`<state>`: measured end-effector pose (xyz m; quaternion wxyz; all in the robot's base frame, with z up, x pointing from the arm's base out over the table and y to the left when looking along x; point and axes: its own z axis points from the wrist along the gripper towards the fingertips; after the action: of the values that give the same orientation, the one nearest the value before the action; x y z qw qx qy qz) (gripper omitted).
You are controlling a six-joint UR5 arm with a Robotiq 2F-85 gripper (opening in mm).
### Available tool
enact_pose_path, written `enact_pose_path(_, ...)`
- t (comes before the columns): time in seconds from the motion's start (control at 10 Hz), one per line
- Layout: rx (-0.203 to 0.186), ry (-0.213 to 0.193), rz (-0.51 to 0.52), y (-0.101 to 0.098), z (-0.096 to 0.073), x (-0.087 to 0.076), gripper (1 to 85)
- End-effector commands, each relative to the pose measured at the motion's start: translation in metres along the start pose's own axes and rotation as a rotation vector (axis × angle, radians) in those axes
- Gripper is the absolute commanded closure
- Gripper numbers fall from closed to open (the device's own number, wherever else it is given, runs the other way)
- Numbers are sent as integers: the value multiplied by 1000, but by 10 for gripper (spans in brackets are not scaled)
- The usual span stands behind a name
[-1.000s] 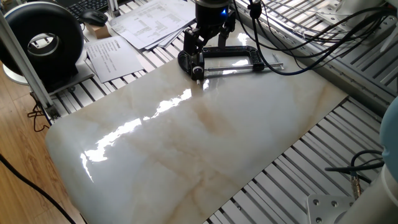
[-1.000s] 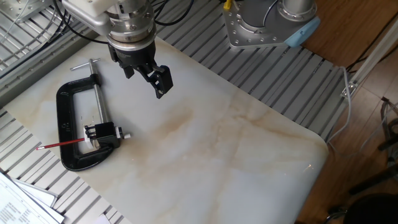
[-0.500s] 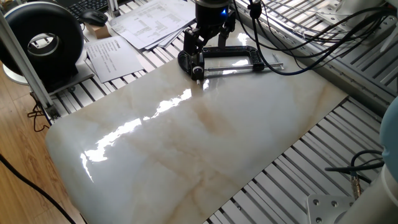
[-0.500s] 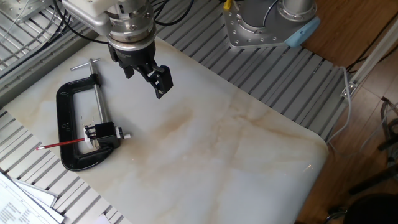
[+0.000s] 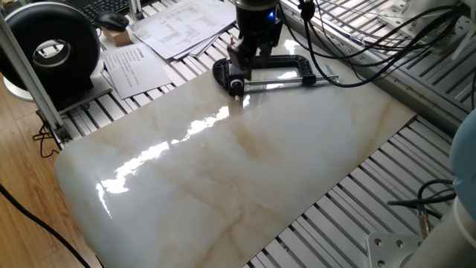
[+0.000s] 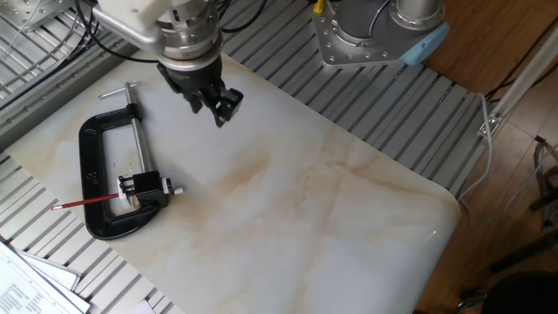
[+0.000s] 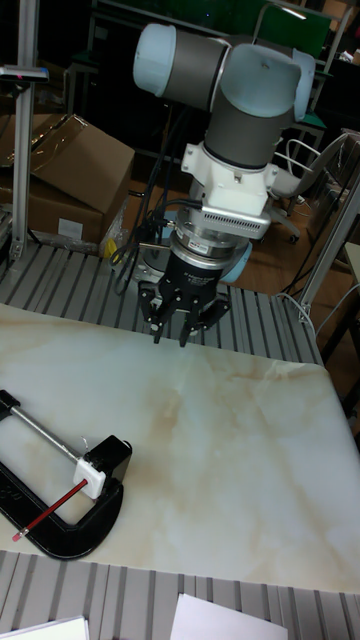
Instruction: Sharpen the pencil with a pencil sharpener
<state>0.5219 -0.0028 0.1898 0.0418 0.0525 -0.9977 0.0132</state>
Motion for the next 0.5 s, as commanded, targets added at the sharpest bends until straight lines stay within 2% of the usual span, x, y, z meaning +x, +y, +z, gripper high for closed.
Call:
enact_pose_path(0.0,0,27,-27,4,0,8,680)
enact_pose_path(0.4,12,33,-32,2,-1,10,683)
